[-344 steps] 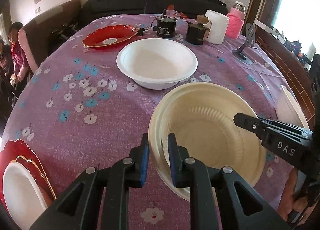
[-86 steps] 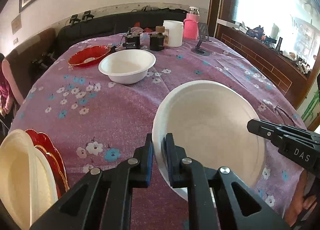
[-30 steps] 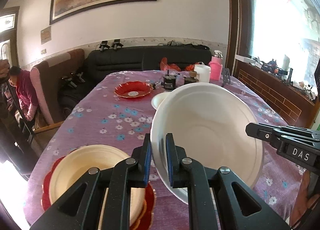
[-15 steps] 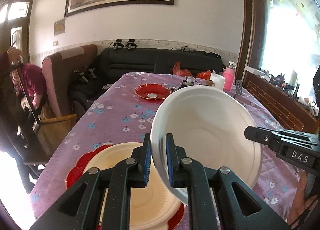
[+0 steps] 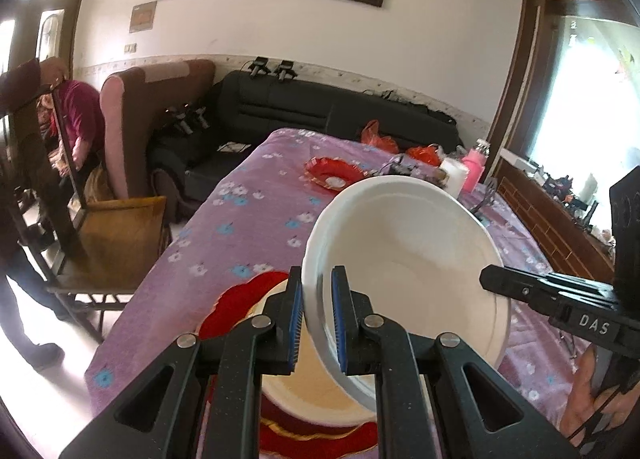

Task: Organize plates and bowls
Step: 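Lower the white bowl onto the cream plate atop the stack, then open both grippers and withdraw from the placed bowl, then move the left gripper to the second white bowl and grasp its rim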

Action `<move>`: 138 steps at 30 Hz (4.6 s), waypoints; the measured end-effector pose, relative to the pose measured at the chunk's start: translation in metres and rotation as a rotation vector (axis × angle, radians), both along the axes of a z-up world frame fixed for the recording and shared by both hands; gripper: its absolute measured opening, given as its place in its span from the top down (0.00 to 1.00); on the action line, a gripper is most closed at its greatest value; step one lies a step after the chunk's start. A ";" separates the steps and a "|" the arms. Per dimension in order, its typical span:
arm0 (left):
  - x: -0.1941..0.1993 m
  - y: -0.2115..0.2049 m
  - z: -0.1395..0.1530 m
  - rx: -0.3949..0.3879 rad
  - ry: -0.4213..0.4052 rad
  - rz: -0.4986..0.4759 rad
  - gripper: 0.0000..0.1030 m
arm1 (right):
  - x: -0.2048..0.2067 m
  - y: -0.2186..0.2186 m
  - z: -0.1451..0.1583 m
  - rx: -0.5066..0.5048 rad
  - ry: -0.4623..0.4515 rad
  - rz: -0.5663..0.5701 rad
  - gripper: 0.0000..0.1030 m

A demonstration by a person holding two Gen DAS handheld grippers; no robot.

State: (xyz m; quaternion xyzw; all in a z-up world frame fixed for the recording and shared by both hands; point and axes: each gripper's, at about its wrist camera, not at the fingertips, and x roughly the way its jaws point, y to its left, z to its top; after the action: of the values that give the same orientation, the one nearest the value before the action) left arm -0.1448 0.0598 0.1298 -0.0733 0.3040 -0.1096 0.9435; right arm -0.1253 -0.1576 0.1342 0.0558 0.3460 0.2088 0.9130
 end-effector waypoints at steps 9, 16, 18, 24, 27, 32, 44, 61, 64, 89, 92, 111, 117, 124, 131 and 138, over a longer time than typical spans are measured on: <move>0.008 0.019 -0.029 -0.008 0.094 0.045 0.89 | 0.012 0.018 -0.030 0.013 0.106 0.050 0.88; 0.018 0.020 -0.037 -0.011 0.121 0.057 0.89 | 0.021 0.022 -0.041 0.008 0.132 0.044 0.88; 0.020 0.021 -0.038 -0.013 0.130 0.057 0.89 | 0.024 0.021 -0.044 0.010 0.142 0.043 0.88; 0.021 0.022 -0.039 -0.012 0.129 0.065 0.89 | 0.027 0.023 -0.047 0.008 0.156 0.047 0.86; 0.021 0.023 -0.039 -0.010 0.133 0.064 0.89 | 0.027 0.023 -0.048 0.008 0.160 0.044 0.86; 0.021 0.023 -0.040 -0.008 0.136 0.073 0.89 | 0.027 0.023 -0.050 0.014 0.167 0.046 0.86; 0.021 0.023 -0.037 0.000 0.126 0.089 0.88 | 0.028 0.019 -0.049 0.033 0.165 0.042 0.81; 0.016 0.019 -0.028 0.014 0.099 0.101 0.66 | 0.024 -0.021 -0.035 0.096 0.131 -0.036 0.81; 0.015 0.016 -0.024 0.021 0.092 0.099 0.66 | 0.025 -0.033 -0.035 0.112 0.133 -0.058 0.81; 0.013 -0.127 0.000 0.132 0.063 -0.180 0.56 | 0.053 -0.142 -0.059 0.204 0.164 -0.265 0.72; 0.019 -0.153 -0.009 0.135 0.100 -0.234 0.56 | 0.066 -0.160 -0.054 0.191 0.154 -0.314 0.65; 0.102 -0.237 -0.044 0.068 0.317 -0.163 0.52 | 0.134 -0.239 -0.100 0.240 0.178 -0.530 0.63; 0.155 -0.254 -0.018 -0.013 0.342 -0.088 0.52 | 0.129 -0.257 -0.103 0.296 0.189 -0.568 0.63; 0.234 -0.228 -0.018 -0.010 0.389 0.084 0.52 | 0.124 -0.268 -0.100 0.344 0.190 -0.571 0.63; 0.292 -0.206 -0.076 -0.111 0.607 0.119 0.60 | 0.125 -0.262 -0.097 0.350 0.192 -0.545 0.63; 0.310 -0.211 -0.102 -0.077 0.645 0.149 0.95 | 0.127 -0.259 -0.097 0.353 0.187 -0.527 0.63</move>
State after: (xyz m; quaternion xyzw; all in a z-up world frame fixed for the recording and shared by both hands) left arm 0.1648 -0.1515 0.0276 -0.1620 0.5764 -0.0226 0.8006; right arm 0.0015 -0.4168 0.0375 0.3197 0.3603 0.0162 0.8762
